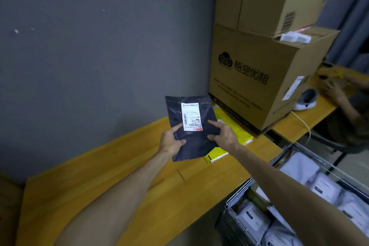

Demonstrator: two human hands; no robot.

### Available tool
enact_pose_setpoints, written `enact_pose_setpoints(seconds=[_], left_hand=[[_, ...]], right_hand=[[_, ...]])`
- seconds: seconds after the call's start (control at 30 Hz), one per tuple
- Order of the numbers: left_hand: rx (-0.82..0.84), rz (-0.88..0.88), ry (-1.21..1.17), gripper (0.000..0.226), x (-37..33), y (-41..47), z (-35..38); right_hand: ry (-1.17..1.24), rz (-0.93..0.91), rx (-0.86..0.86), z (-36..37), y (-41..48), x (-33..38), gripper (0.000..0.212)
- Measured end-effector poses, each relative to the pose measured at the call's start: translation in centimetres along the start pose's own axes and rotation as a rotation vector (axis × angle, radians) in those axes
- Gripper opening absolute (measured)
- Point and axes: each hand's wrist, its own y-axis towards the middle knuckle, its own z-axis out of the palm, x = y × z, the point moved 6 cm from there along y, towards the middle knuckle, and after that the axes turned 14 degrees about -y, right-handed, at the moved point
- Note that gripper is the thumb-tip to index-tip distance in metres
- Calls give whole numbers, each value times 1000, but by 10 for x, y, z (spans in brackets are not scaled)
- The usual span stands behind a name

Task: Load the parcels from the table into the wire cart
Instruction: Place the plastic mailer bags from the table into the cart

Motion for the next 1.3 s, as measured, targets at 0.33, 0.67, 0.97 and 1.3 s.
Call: enact_pose_setpoints(seconds=[0.33, 0.67, 0.97, 1.3], left_hand=[[212, 132, 37, 69, -24, -55, 30], [479, 259, 88, 68, -52, -120, 154], [686, 314, 175, 67, -62, -212, 303], [874, 330, 286, 72, -60, -315, 458]], right_hand=[[-81, 144, -145, -37, -104, -12, 57], [-13, 381, -359, -106, -218, -103, 63], [34, 560, -493, -163, -346, -222, 64], [134, 728, -590, -212, -475, -343, 67]])
